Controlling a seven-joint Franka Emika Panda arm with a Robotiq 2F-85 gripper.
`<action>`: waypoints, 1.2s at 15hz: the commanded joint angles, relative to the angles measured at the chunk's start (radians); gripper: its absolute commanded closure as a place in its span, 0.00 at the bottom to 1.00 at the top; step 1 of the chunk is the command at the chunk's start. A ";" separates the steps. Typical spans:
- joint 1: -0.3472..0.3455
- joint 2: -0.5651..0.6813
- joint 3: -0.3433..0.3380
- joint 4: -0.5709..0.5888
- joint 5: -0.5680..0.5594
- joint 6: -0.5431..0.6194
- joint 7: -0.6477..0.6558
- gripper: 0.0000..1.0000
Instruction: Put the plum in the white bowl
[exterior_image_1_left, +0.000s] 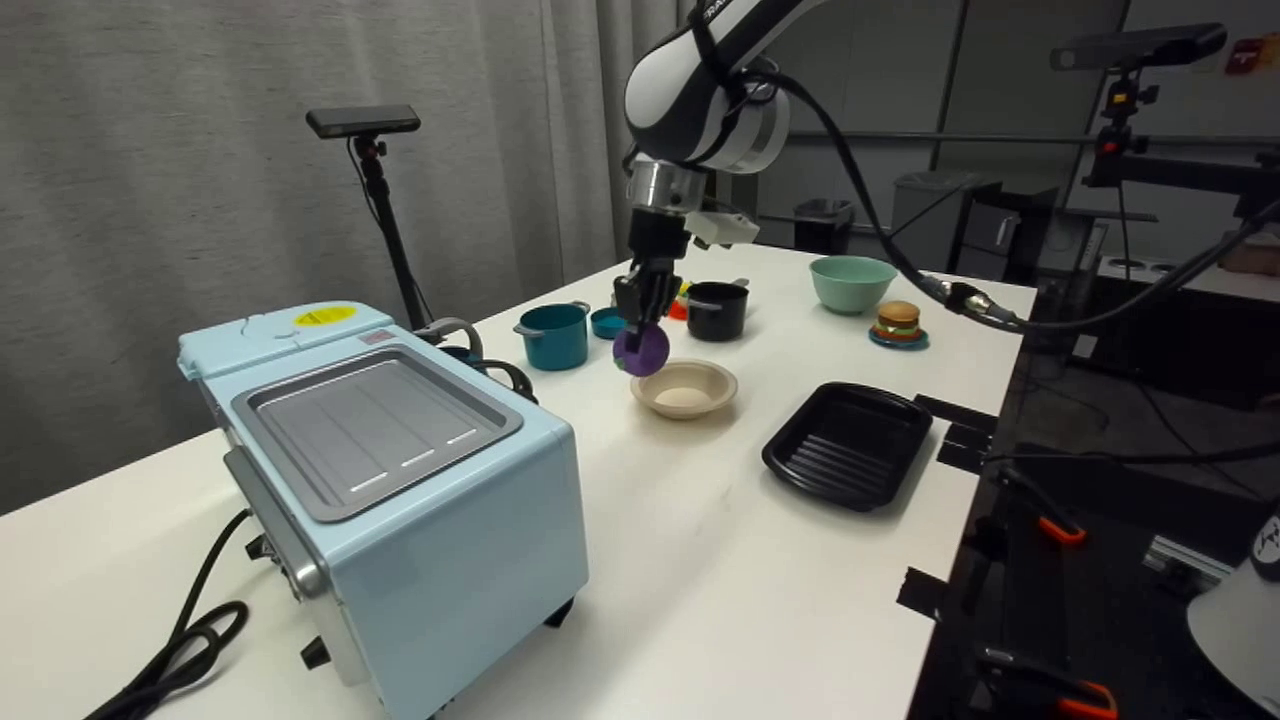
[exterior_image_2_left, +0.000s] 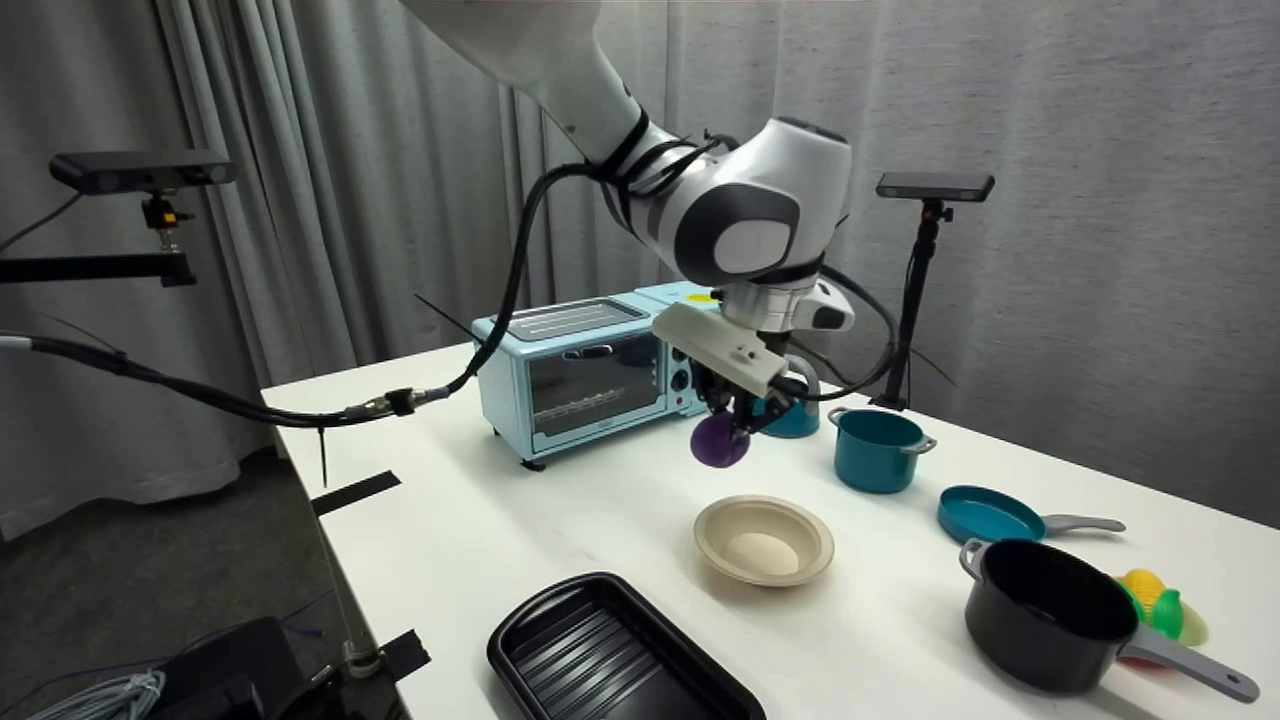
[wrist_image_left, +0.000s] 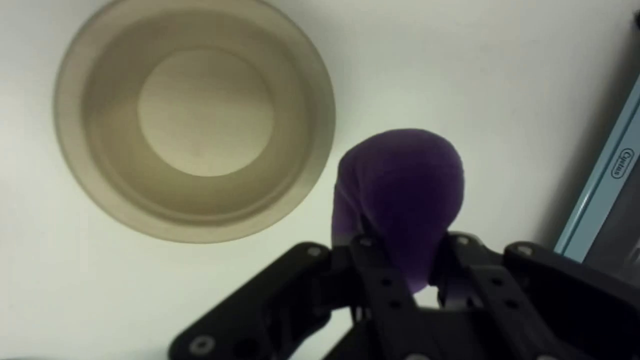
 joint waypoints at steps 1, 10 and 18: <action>0.019 0.073 0.014 0.067 -0.006 0.022 0.038 0.94; 0.032 0.074 -0.056 0.070 -0.161 0.041 0.139 0.94; 0.048 0.151 -0.093 0.086 -0.282 0.019 0.265 0.51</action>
